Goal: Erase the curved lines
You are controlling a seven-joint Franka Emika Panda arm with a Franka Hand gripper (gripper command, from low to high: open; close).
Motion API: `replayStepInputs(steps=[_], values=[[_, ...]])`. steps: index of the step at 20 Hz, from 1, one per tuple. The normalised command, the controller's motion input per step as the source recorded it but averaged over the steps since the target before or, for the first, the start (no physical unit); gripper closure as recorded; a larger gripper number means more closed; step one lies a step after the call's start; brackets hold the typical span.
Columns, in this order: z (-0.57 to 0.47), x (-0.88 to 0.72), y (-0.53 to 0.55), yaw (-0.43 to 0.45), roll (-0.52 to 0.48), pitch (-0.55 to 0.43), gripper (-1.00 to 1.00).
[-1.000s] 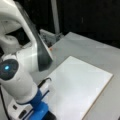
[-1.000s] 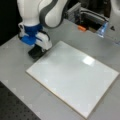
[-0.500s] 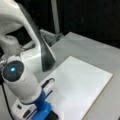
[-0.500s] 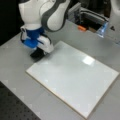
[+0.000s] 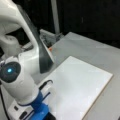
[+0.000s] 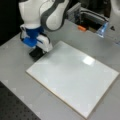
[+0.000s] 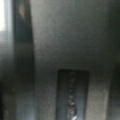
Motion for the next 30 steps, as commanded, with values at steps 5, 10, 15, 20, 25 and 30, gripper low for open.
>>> replayStepInputs(steps=[5, 10, 15, 20, 25, 30], values=[[-0.11, -0.2, 0.24, -0.145, -0.002, -0.128, 1.0], [-0.13, -0.19, 0.3, -0.179, -0.004, -0.151, 1.0], [-0.11, -0.16, 0.17, -0.183, -0.024, -0.186, 1.0], [-0.07, -0.14, 0.02, -0.165, -0.042, -0.187, 1.0], [-0.02, -0.16, -0.06, -0.136, -0.046, -0.156, 1.0], [-0.07, -0.14, 0.06, -0.111, -0.018, -0.152, 1.0]])
